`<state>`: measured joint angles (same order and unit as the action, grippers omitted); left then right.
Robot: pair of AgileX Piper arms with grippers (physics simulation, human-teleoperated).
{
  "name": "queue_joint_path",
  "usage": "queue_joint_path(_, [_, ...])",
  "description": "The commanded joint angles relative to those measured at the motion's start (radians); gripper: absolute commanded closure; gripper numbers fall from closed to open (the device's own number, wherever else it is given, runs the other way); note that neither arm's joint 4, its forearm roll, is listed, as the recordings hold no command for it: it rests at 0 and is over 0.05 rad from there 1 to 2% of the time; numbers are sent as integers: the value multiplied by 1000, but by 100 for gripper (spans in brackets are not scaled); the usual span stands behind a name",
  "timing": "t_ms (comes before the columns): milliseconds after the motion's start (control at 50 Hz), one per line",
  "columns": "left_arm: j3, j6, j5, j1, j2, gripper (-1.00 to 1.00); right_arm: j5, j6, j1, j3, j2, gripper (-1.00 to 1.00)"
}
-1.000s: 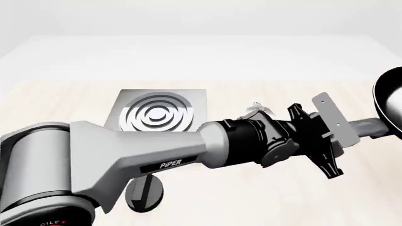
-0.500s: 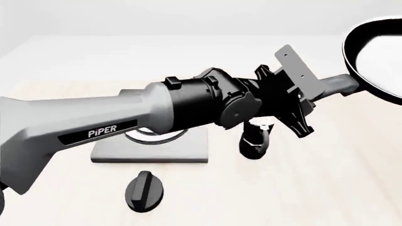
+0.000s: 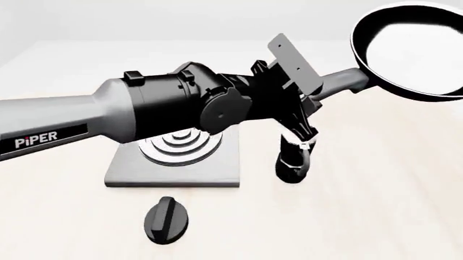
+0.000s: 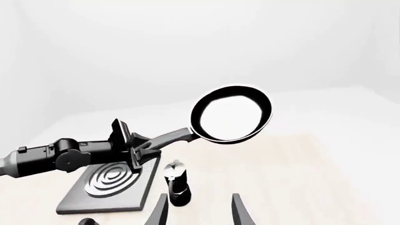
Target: Put the frying pan on the stove.
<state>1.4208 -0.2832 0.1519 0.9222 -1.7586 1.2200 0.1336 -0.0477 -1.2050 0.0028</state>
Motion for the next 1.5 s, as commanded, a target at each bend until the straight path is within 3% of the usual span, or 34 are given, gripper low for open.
queue_joint_path(20, [-90, -5, -36, -49, 124, 100, 0, -21, -4, 12, -3, -100])
queue_joint_path(720, [-486, 26, -99, -221, 461, 100, 0, -48, -9, -1, -3, -100])
queue_joint_path(1500, [-770, 50, -45, -365, 776, 100, 0, -55, -9, -5, -3, -100])
